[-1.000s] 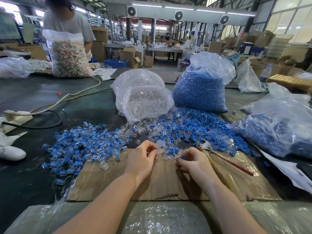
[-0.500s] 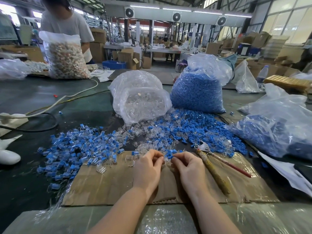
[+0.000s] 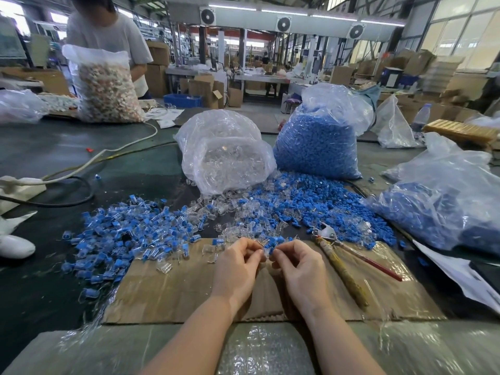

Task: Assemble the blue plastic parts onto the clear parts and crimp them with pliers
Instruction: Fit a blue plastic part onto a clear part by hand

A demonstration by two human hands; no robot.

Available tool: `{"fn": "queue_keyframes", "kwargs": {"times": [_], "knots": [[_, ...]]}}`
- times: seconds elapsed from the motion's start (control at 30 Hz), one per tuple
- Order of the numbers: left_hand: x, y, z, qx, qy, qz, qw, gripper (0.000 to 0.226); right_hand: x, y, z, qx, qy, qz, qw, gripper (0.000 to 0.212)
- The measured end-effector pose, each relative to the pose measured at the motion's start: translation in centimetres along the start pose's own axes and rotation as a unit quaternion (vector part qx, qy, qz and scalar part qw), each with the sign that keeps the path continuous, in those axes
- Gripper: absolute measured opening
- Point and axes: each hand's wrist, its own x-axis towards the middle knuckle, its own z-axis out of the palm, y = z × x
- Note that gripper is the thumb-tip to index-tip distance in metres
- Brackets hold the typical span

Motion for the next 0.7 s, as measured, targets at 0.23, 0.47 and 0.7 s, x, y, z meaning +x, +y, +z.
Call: {"fn": "queue_keyframes", "kwargs": {"times": [0.23, 0.47, 0.7], "knots": [[-0.11, 0.14, -0.05, -0.002, -0.005, -0.004, 1.000, 0.024, -0.07, 0.05, -0.12, 0.031, -0.003, -0.014, 0.999, 0.017], [0.03, 0.02, -0.01, 0.001, -0.002, -0.003, 1.000, 0.024, 0.01, 0.08, -0.12, 0.037, -0.009, -0.014, 0.999, 0.019], [0.07, -0.07, -0.11, -0.040, -0.019, -0.015, 0.999, 0.021, -0.49, 0.47, 0.11, -0.148, -0.014, -0.056, 0.987, 0.007]]}}
